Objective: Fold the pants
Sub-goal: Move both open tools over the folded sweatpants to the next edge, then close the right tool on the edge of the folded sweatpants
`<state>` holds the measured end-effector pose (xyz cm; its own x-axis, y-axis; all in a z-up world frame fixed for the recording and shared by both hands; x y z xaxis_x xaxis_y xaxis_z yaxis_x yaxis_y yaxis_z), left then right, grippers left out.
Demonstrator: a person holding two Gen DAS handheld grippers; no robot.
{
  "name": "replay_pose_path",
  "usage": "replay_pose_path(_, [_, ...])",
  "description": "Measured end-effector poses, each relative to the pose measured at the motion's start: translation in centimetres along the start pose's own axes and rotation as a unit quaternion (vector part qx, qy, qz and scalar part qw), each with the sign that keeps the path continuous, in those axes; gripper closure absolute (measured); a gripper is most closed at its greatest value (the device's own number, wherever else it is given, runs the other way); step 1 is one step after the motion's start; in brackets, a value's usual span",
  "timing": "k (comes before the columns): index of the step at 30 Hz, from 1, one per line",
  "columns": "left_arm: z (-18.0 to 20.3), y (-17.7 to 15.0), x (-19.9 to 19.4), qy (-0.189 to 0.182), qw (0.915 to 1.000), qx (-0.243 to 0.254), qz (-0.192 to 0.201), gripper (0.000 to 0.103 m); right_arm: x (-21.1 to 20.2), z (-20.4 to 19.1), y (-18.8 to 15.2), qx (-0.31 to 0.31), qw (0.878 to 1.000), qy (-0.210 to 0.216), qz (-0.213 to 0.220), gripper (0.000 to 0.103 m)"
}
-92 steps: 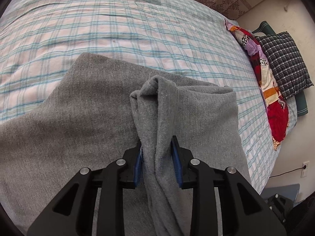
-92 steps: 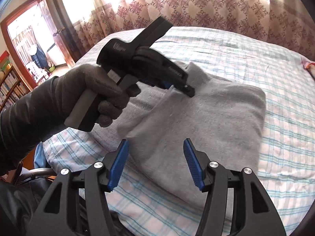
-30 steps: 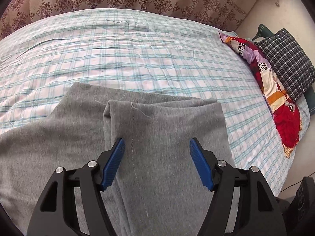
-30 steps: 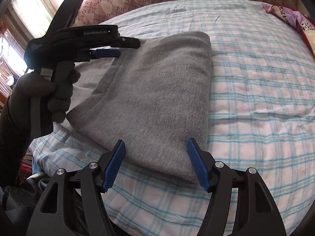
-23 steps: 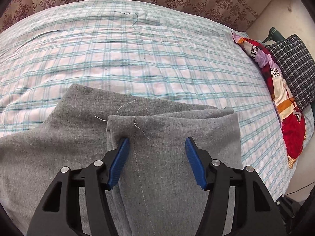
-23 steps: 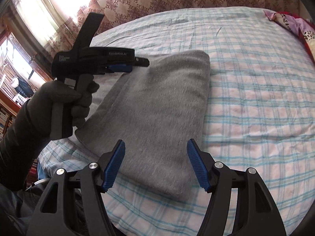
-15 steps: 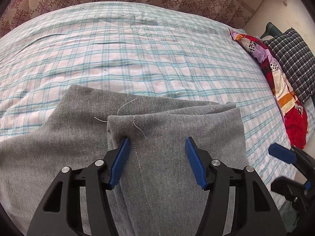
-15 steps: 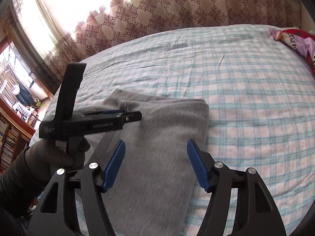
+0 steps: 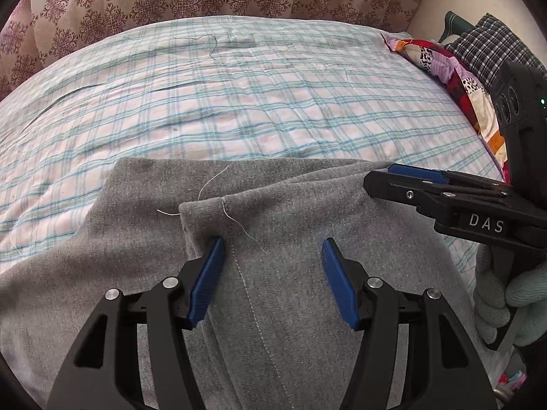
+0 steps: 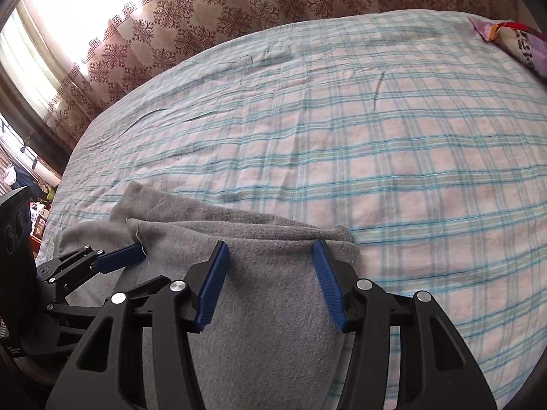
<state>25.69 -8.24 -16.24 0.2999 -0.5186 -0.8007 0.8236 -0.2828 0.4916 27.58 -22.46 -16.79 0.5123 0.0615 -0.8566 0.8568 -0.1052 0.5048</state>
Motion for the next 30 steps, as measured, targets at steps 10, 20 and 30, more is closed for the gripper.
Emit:
replay_pose_path(10, [0.0, 0.1, -1.0, -0.002, 1.0, -0.002, -0.002, 0.041, -5.4, 2.9, -2.9, 0.035, 0.999, 0.003, 0.008, 0.051])
replay_pose_path(20, [2.5, 1.4, -2.7, 0.012, 0.9999, -0.007, -0.006, 0.025, -9.9, 6.8, -12.9, 0.108, 0.992, 0.034, -0.05, 0.046])
replay_pose_path(30, [7.1, 1.7, -1.1, -0.011, 0.9994, 0.012, -0.03, 0.02, -11.0, 5.0, -17.3, 0.119, 0.986, 0.073, -0.089, 0.044])
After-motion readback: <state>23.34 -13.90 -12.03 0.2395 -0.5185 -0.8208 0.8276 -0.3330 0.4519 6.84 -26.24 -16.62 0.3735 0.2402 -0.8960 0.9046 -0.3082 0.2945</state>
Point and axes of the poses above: each gripper's, at about its wrist camera, not at the fingertips, and x roughly the way its jaws point, z to its right, y to its top, the point moved 8 cm from there along x, roughly the way its jaws point, and after that the axes turned 14 degrees about -y, right-handed, at the moved point
